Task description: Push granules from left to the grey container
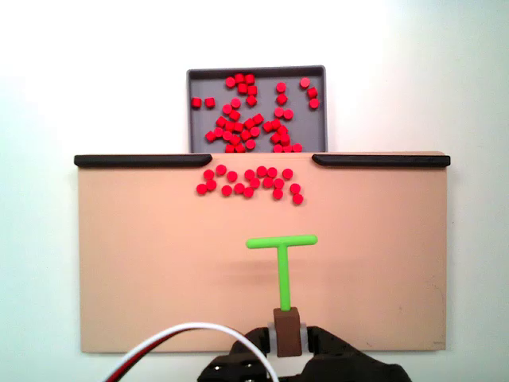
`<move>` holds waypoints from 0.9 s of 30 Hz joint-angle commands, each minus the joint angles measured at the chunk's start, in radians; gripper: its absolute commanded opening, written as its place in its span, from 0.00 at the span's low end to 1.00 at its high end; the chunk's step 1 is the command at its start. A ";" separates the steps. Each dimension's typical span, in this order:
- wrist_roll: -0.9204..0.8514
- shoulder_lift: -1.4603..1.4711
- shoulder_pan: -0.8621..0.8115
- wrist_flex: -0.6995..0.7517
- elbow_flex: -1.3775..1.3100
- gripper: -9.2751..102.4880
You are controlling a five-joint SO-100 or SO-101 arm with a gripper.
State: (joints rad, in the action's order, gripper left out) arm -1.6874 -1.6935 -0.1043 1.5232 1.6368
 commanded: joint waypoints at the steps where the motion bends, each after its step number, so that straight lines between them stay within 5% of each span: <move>1: 0.015 -0.034 -0.002 -0.005 -0.021 0.08; 27: 0.083 -0.032 0.011 0.005 -0.021 0.08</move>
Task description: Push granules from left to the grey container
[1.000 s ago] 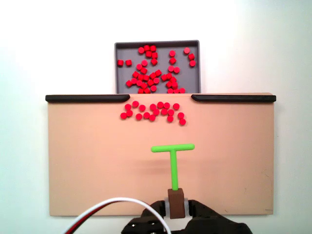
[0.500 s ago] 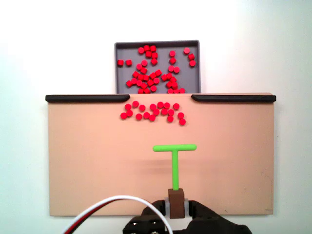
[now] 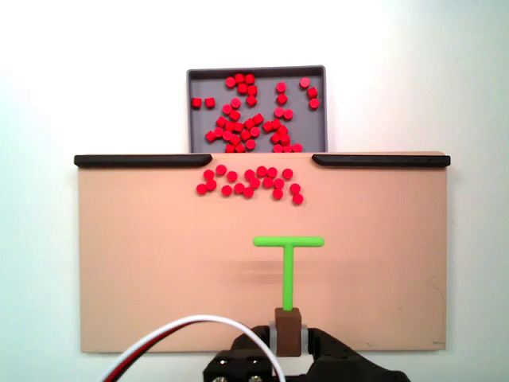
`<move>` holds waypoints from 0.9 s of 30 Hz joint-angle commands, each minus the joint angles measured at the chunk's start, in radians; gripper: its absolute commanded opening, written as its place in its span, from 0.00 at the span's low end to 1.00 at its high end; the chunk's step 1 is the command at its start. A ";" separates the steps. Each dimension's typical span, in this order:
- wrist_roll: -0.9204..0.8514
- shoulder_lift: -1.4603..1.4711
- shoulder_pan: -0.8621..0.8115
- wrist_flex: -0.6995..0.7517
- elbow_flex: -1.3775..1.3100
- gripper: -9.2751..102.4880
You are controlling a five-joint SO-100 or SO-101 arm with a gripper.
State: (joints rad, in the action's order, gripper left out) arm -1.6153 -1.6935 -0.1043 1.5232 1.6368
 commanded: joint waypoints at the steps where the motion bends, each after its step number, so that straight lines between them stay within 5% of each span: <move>1: 0.012 -0.038 0.011 0.005 -0.021 0.08; 14: 0.141 -0.011 0.029 -0.006 -0.037 0.08; 27: 0.476 -0.023 0.163 -0.006 -0.037 0.08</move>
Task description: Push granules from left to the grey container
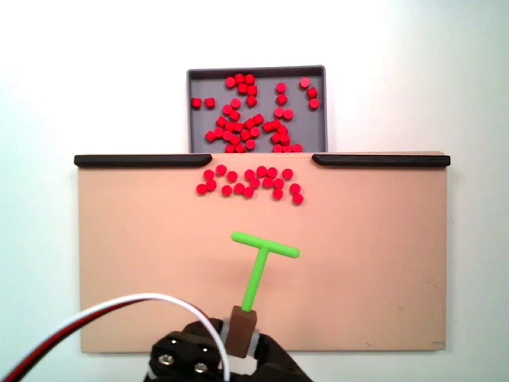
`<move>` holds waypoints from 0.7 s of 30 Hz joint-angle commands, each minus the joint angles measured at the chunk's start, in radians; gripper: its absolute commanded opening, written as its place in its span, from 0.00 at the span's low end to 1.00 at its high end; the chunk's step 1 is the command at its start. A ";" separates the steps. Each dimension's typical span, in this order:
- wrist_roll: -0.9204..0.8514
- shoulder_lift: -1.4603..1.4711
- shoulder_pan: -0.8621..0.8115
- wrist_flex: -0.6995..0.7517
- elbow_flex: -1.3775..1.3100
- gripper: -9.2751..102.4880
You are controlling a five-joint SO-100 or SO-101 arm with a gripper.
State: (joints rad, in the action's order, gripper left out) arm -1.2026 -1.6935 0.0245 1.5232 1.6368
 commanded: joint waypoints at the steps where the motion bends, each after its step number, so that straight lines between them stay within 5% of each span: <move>1: 0.092 -0.023 0.052 -0.006 -0.037 0.08; 21: 0.617 0.051 0.101 0.006 -0.054 0.08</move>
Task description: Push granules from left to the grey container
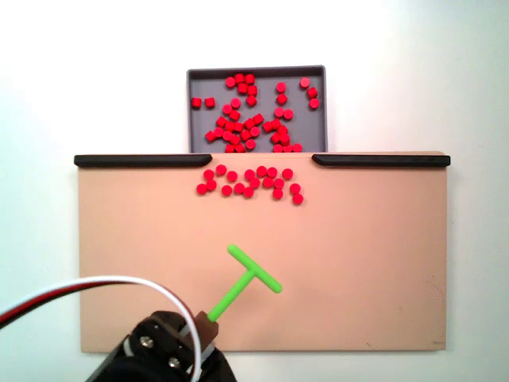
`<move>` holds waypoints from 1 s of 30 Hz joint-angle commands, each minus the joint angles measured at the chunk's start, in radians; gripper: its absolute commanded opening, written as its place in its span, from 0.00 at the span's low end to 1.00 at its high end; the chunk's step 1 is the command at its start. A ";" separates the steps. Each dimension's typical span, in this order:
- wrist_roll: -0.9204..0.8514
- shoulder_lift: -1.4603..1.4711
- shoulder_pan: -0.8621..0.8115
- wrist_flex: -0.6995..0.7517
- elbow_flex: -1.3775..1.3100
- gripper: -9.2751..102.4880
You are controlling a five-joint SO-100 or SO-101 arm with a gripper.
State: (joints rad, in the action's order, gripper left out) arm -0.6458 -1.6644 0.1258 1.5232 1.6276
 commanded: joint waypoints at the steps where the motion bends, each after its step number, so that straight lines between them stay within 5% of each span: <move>1: 0.086 0.040 0.003 0.006 -0.055 0.08; 30: 0.528 0.341 0.155 0.107 -0.405 0.08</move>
State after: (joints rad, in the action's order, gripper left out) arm -0.1427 -1.3346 0.2700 1.6122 1.2901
